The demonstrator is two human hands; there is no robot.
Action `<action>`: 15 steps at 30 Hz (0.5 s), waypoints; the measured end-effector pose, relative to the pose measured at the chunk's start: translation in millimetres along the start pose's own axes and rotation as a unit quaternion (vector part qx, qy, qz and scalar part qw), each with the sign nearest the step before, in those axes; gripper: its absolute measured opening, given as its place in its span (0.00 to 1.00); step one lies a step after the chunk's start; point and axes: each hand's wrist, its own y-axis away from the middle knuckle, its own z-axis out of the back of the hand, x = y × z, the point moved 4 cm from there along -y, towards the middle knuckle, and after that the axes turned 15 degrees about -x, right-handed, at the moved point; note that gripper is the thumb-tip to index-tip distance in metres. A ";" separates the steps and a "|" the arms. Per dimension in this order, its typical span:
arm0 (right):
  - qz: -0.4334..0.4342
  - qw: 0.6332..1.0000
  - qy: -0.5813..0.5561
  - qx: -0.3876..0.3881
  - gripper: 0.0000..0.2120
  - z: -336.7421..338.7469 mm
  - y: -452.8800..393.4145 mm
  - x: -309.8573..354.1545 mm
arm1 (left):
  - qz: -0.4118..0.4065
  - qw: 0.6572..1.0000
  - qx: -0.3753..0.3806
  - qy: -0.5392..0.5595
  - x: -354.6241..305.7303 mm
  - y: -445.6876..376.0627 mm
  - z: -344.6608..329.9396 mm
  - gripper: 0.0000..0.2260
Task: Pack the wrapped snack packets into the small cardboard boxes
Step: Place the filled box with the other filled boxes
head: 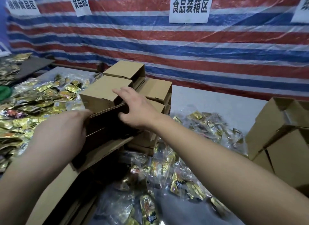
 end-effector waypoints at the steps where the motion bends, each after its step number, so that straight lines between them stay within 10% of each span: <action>1: -0.004 1.000 -0.011 -0.008 0.29 15.0 6.3 0.3 | -0.008 1.000 -0.003 0.017 -12.8 0.6 10.7 0.19; 5: -0.015 0.996 0.082 -0.040 0.09 84.7 43.6 -19.0 | -0.037 0.984 0.003 0.174 -62.1 -1.9 23.0 0.15; 15: -0.286 0.920 0.259 0.070 0.08 127.2 272.2 -156.0 | -0.185 0.886 0.222 0.362 -241.6 96.2 -129.9 0.06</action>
